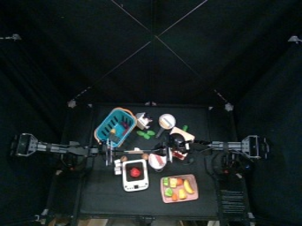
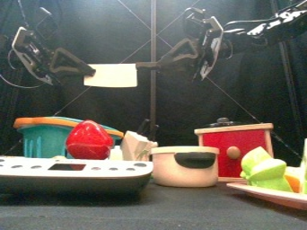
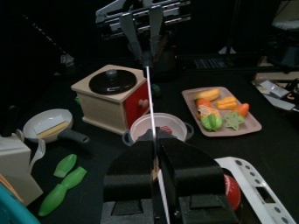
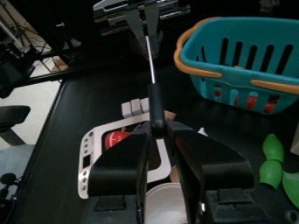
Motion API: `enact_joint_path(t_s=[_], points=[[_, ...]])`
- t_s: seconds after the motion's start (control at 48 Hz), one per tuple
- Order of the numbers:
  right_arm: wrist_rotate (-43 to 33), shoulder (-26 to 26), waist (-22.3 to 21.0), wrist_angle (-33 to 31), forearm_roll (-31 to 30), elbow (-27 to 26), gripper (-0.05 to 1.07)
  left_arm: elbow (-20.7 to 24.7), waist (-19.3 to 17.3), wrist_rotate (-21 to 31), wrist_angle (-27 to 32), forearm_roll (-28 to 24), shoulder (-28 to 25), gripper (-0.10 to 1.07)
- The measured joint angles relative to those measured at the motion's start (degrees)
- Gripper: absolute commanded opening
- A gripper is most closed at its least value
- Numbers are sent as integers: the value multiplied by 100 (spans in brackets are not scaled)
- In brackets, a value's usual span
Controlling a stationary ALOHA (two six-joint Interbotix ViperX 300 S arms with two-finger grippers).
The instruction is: Regrasp cleaver
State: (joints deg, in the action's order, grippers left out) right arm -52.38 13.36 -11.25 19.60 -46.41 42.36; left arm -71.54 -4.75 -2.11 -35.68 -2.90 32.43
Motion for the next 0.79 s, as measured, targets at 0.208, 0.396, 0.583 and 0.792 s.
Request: enact_joint_path(t_s=[0.208, 0.396, 0.583, 0.792], points=[[-9, 88, 88, -677, 703, 26, 98, 9, 0, 9, 0, 9, 0, 37], [-18, 598, 316, -1995, 1644, -88, 105, 0, 0, 0, 0, 0, 9, 37], [132, 721, 334, -3498, 2953, -800, 104, 0, 18, 9, 0, 0, 0, 37], [967, 642, 545, -3771, 2136, -1222, 104, 0, 26, 0, 0, 0, 9, 37]])
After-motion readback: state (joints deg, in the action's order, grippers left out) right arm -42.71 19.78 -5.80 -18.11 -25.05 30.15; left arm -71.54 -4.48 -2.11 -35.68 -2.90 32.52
